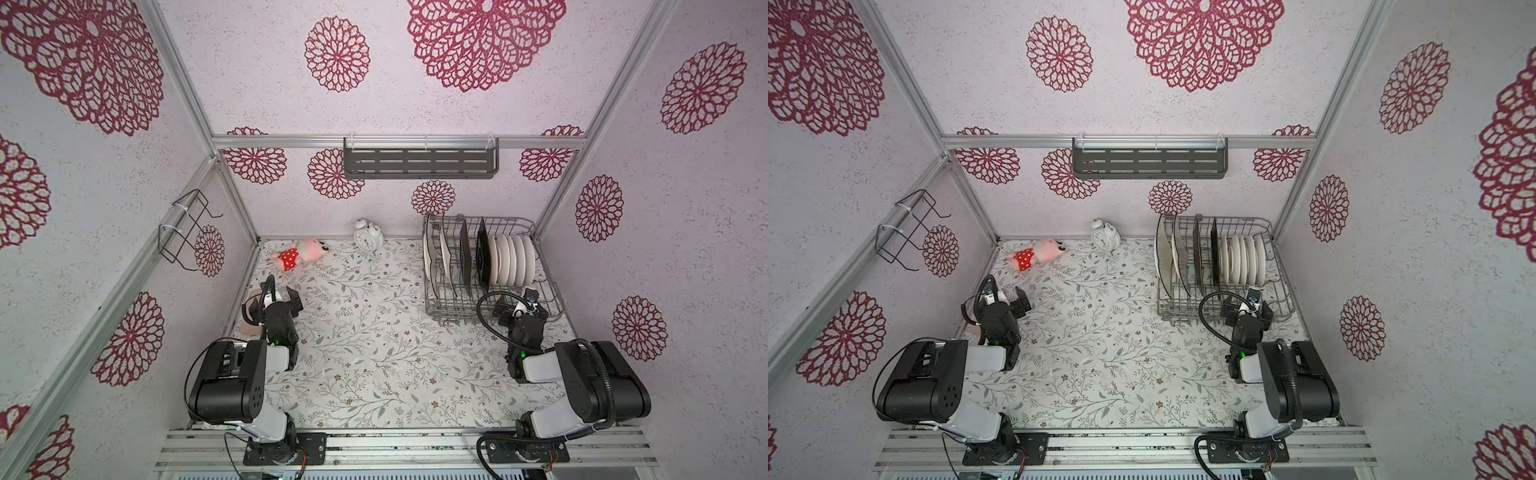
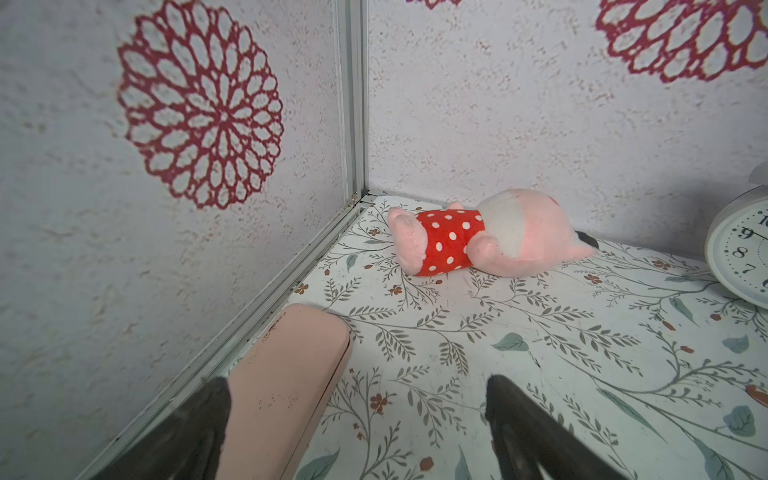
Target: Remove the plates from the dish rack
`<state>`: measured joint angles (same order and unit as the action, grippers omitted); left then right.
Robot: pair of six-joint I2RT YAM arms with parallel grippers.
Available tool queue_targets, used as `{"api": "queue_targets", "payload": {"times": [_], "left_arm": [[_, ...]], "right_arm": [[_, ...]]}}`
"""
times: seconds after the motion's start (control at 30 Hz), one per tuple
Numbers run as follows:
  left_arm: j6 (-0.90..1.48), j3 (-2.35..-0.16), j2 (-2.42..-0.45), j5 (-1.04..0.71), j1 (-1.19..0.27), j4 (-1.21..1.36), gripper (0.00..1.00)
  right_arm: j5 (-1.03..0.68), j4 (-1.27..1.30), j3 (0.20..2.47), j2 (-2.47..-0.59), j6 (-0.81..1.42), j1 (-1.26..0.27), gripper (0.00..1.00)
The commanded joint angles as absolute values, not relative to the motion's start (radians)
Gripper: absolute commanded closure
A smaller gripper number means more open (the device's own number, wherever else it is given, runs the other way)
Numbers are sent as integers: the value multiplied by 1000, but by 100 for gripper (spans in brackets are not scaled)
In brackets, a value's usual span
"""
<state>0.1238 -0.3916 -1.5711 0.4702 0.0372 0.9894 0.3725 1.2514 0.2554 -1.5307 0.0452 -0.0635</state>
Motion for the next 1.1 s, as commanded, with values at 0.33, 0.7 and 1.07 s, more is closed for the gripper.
{"api": "queue_targets", "payload": {"times": [0.33,0.7,1.07], "left_arm": [[117,-384,-1577,477,38,1006,3],[123,-386,-1575,474,41,994,3],[122,-387,-1576,474,43,996,3]], "right_arm": [[397,1233,243,-1541,41,-63,1],[397,1233,242,-1541,41,-63,1],[397,1233,244,-1541,41,-61,1]]}}
